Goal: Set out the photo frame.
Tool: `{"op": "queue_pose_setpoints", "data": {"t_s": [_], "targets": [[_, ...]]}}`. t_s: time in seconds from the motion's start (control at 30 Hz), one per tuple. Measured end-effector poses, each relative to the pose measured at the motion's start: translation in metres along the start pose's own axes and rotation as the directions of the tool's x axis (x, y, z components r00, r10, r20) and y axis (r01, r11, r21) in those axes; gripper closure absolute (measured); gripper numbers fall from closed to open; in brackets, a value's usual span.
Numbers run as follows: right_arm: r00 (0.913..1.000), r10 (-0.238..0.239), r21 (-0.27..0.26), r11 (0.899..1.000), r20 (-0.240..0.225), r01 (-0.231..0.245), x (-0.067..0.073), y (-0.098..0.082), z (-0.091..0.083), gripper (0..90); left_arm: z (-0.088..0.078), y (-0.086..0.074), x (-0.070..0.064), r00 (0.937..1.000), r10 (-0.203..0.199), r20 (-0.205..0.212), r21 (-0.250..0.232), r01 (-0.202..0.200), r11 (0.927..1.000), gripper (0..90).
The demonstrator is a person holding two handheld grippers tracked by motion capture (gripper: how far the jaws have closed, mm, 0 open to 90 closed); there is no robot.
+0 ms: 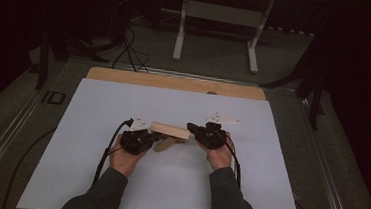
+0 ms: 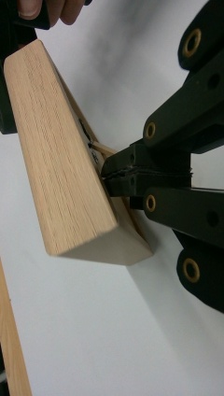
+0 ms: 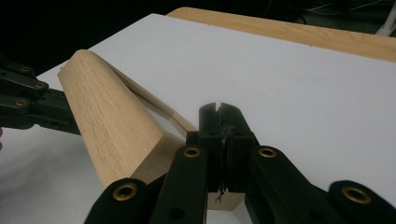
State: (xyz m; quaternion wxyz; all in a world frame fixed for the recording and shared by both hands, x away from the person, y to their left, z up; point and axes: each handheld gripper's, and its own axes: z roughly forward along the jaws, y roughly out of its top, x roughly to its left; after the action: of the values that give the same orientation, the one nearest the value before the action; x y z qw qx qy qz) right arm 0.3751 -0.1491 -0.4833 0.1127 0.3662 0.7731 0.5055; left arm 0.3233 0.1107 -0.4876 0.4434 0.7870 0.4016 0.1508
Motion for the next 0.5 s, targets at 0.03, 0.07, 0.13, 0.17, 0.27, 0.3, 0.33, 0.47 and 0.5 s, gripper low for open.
{"op": "queue_pose_setpoints", "data": {"t_s": [0.03, 0.07, 0.13, 0.17, 0.27, 0.3, 0.33, 0.47, 0.5], "targets": [[1.0000, 0.000, 0.001, 1.000, 0.000, 0.000, 0.0001, 0.0000, -0.0002, 88.1, 0.0006, 0.0004, -0.0008, 1.0000, 0.000, -0.001, 0.001, 0.000, 1.0000, 89.2], [1.0000, 0.000, 0.001, 1.000, 0.000, 0.000, 0.0002, -0.0001, -0.0003, 88.1, 0.0013, 0.0009, -0.0017, 1.0000, 0.002, -0.002, 0.002, -0.002, 1.0000, 89.2], [1.0000, -0.003, 0.002, 1.000, 0.000, 0.003, 0.0003, -0.0003, -0.0007, 88.1, 0.0032, 0.0019, -0.0035, 1.0000, 0.003, 0.000, 0.004, -0.003, 1.0000, 89.2], [1.0000, -0.003, 0.002, 1.000, 0.001, 0.003, 0.0005, -0.0005, -0.0010, 88.1, 0.0041, 0.0023, -0.0042, 1.0000, 0.006, 0.000, 0.008, -0.006, 1.0000, 89.3], [1.0000, -0.005, 0.005, 1.000, -0.001, 0.005, 0.0009, -0.0008, -0.0019, 88.1, 0.0067, 0.0036, -0.0065, 0.9999, 0.011, 0.002, 0.012, -0.011, 0.9999, 89.3], [1.0000, -0.005, 0.005, 1.000, -0.001, 0.005, 0.0010, -0.0010, -0.0021, 88.1, 0.0074, 0.0041, -0.0072, 0.9999, 0.014, 0.003, 0.014, -0.014, 0.9998, 89.3], [1.0000, -0.009, 0.004, 1.000, -0.002, 0.009, 0.0010, -0.0011, -0.0023, 88.1, 0.0079, 0.0045, -0.0081, 0.9999, 0.016, 0.003, 0.017, -0.016, 0.9997, 89.3], [0.9999, -0.012, 0.005, 1.000, -0.004, 0.012, 0.0018, -0.0019, -0.0035, 88.2, 0.0093, 0.0055, -0.0103, 0.9998, 0.018, 0.007, 0.018, -0.018, 0.9997, 89.3], [0.9999, -0.013, 0.005, 1.000, -0.005, 0.013, 0.0018, -0.0019, -0.0037, 88.2, 0.0095, 0.0057, -0.0104, 0.9998, 0.020, 0.008, 0.018, -0.020, 0.9996, 89.3]]}}
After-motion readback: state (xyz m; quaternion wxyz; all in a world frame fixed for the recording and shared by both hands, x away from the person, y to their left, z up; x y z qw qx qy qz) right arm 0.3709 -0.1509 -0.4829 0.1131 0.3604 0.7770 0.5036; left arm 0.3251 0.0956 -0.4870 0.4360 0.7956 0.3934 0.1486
